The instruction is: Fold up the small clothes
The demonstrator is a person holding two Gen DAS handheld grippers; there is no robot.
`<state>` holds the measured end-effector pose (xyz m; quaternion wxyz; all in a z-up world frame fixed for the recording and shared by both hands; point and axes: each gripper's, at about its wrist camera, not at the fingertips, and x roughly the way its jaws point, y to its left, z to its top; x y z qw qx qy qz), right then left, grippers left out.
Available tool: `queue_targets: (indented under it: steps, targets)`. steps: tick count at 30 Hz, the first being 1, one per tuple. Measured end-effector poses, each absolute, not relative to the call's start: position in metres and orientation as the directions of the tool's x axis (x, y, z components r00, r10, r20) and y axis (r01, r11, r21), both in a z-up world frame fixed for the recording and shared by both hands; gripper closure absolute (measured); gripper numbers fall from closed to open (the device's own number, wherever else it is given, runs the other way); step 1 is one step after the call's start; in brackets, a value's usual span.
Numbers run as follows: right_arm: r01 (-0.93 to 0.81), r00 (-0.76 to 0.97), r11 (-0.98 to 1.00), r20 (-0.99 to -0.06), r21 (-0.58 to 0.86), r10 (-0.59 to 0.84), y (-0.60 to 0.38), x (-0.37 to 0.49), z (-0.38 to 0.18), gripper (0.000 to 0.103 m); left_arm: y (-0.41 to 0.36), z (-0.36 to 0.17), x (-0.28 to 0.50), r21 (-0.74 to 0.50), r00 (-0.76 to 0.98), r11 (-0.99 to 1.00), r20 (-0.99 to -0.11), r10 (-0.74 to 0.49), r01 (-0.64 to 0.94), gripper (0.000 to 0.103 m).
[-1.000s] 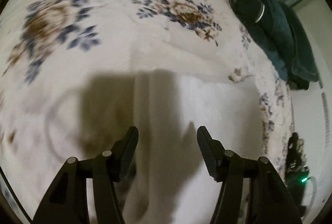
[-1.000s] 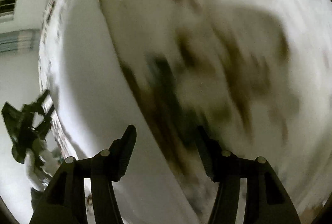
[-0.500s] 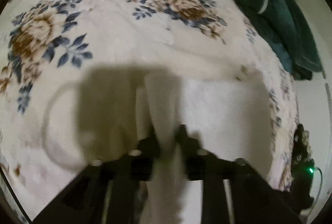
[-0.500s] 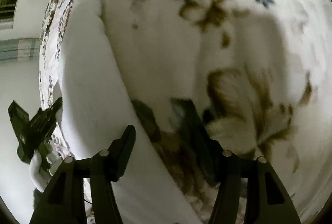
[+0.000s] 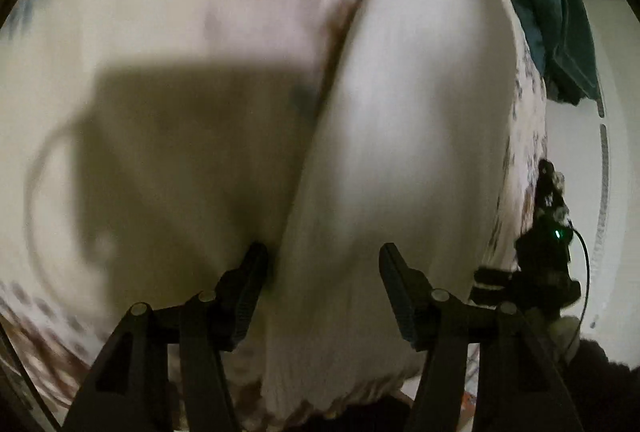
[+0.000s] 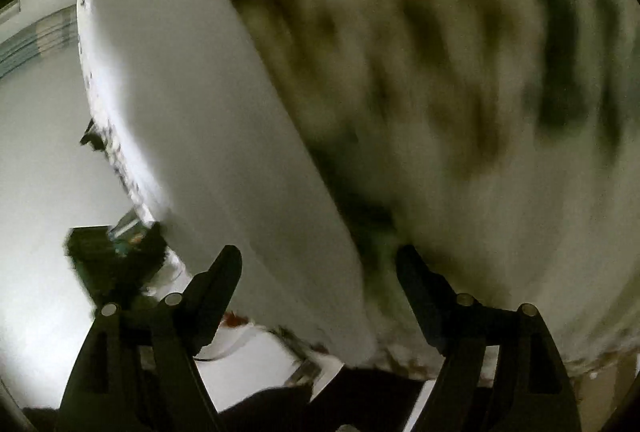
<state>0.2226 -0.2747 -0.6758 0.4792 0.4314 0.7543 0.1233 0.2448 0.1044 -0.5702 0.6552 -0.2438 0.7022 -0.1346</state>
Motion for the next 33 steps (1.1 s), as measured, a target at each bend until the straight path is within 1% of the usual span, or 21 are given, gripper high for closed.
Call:
queue_targets:
  steps: [1,3,5,6,7,8,9,10,15,19,21,24,29,30,31,32,33]
  targets:
    - [0.545,-0.159,0.577,-0.600,0.609,0.784,-0.273,0.218,-0.680,0.022,0.102,-0.574,0.235,-0.513,-0.028,0.842,-0.851,-0.524,-0.167,0.047]
    - [0.576,-0.138,0.518,-0.549,0.633,0.824,-0.264,0.208,-0.689,0.022,0.097,-0.577,0.226,-0.545,-0.019,0.820,-0.831,-0.556,-0.175,0.043]
    - [0.594,-0.110,0.483,-0.529,0.644,0.841,-0.257,0.203,-0.694,0.022,0.092,-0.575,0.226,-0.552,-0.002,0.815,-0.828,-0.561,-0.177,0.043]
    - [0.590,-0.102,0.481,-0.531,0.648,0.841,-0.253,0.203,-0.694,0.022,0.089,-0.570,0.227,-0.562,0.019,0.810,-0.823,-0.567,-0.169,0.045]
    - [0.589,-0.093,0.477,-0.532,0.652,0.842,-0.251,0.203,-0.693,0.030,0.087,-0.566,0.229,-0.563,0.035,0.810,-0.824,-0.565,-0.163,0.061]
    - [0.592,-0.081,0.457,-0.515,0.664,0.853,-0.246,0.203,-0.691,0.061,0.085,-0.562,0.231,-0.557,0.044,0.815,-0.829,-0.558,-0.159,0.081]
    - [0.591,-0.088,0.457,-0.510,0.665,0.856,-0.243,0.203,-0.691,0.081,0.083,-0.559,0.234,-0.549,0.036,0.820,-0.834,-0.551,-0.161,0.091]
    - [0.591,-0.080,0.451,-0.508,0.669,0.858,-0.240,0.206,-0.688,0.087,0.082,-0.556,0.236,-0.540,0.030,0.825,-0.839,-0.543,-0.169,0.091]
    - [0.570,-0.018,0.395,-0.470,0.721,0.883,-0.232,0.220,-0.651,0.088,0.085,-0.523,0.250,-0.575,0.068,0.795,-0.816,-0.574,-0.193,0.092]
    - [0.506,0.054,0.360,-0.446,0.783,0.894,-0.233,0.261,-0.603,0.088,0.075,-0.477,0.291,-0.613,0.137,0.777,-0.790,-0.598,-0.141,0.092]
    - [0.480,0.107,0.334,-0.432,0.811,0.896,-0.236,0.295,-0.584,0.088,0.071,-0.458,0.327,-0.633,0.186,0.766,-0.771,-0.609,-0.115,0.092]
    - [0.446,0.201,0.297,-0.418,0.844,0.886,-0.248,0.361,-0.565,0.088,0.065,-0.443,0.377,-0.625,0.249,0.777,-0.766,-0.592,-0.074,0.091]
    - [0.416,0.299,0.283,-0.424,0.864,0.855,-0.276,0.480,-0.561,0.086,0.059,-0.446,0.476,-0.638,0.313,0.768,-0.742,-0.593,-0.056,0.086]
    - [0.413,0.308,0.288,-0.430,0.864,0.849,-0.273,0.504,-0.562,0.084,0.056,-0.449,0.496,-0.633,0.319,0.772,-0.745,-0.586,-0.061,0.083]
    - [0.416,0.312,0.296,-0.441,0.860,0.842,-0.283,0.514,-0.563,0.084,0.054,-0.452,0.512,-0.630,0.325,0.774,-0.746,-0.581,-0.064,0.076]
    - [0.428,0.326,0.295,-0.450,0.854,0.831,-0.285,0.541,-0.567,0.084,0.055,-0.454,0.526,-0.634,0.333,0.770,-0.742,-0.581,-0.071,0.071]
    - [0.438,0.334,0.284,-0.448,0.853,0.829,-0.292,0.561,-0.566,0.084,0.057,-0.456,0.541,-0.645,0.349,0.759,-0.733,-0.584,-0.085,0.054]
